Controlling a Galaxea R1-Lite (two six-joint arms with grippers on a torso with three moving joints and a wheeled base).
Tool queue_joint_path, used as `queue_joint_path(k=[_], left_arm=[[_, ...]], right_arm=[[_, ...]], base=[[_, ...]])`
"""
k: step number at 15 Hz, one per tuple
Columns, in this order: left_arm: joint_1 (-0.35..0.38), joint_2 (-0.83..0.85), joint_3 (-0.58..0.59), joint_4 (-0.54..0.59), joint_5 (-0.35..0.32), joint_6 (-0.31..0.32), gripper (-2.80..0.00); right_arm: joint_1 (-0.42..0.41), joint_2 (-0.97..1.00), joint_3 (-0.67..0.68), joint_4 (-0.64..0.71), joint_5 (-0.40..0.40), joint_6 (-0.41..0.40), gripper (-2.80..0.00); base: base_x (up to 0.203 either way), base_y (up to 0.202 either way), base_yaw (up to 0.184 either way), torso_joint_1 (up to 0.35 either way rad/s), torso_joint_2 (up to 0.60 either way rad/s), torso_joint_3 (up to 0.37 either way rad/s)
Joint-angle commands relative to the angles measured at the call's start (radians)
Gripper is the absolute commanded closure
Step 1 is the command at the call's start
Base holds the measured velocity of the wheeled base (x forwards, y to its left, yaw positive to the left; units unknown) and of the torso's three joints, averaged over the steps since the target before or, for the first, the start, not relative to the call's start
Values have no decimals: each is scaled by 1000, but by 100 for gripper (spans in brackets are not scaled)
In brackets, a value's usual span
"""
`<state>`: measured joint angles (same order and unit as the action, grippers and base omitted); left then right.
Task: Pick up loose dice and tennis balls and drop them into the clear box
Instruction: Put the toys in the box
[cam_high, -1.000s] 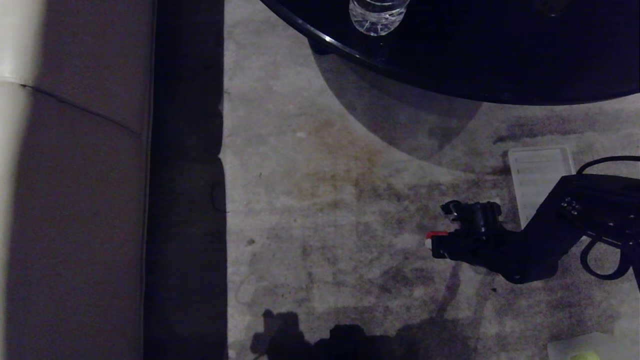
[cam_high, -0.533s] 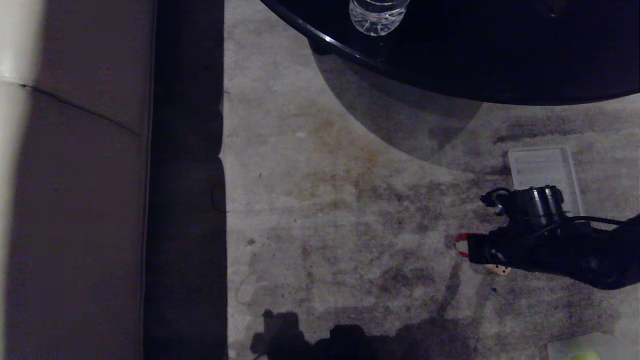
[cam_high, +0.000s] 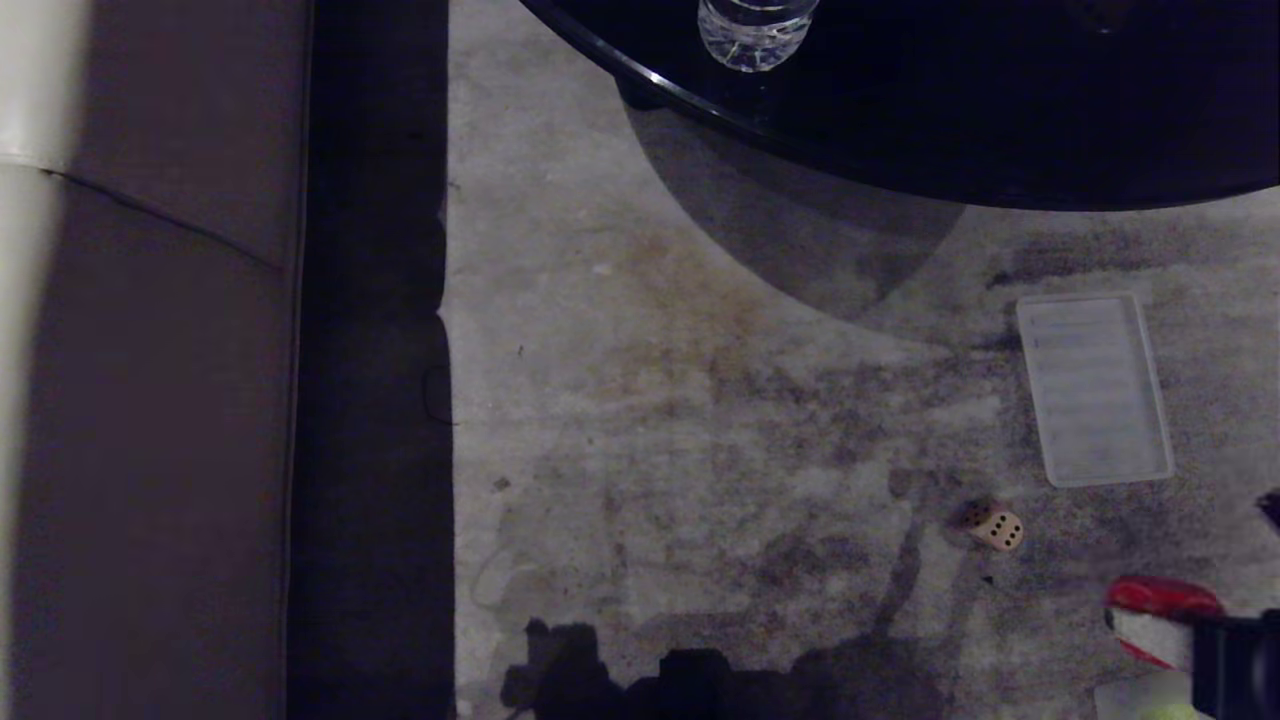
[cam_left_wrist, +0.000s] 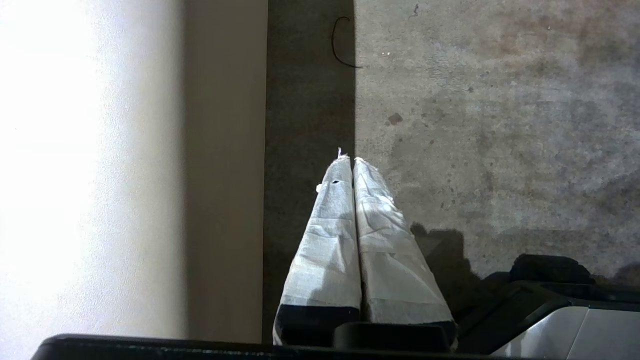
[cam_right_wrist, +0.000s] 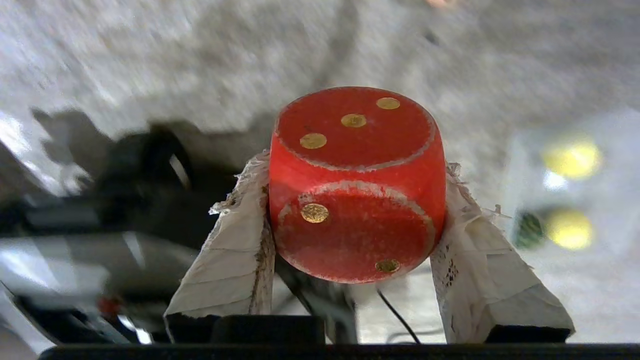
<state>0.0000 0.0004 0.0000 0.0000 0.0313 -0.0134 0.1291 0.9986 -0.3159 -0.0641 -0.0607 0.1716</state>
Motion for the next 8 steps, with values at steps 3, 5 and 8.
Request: queue_joint_path(k=[3,5,8], left_arm=[[0,1,2,0,1,0,0],[0,1,2,0,1,0,0],[0,1,1,0,1,0,0]], right_arm=[[-70,-495,164,156,0,-47,0],[-93,-633,216,183,7,-67,0],[-117,-829,243,223,33,-95,0]], base=[[0,0,0,0,0,0],[0,0,0,0,0,0],[0,0,0,0,0,0]])
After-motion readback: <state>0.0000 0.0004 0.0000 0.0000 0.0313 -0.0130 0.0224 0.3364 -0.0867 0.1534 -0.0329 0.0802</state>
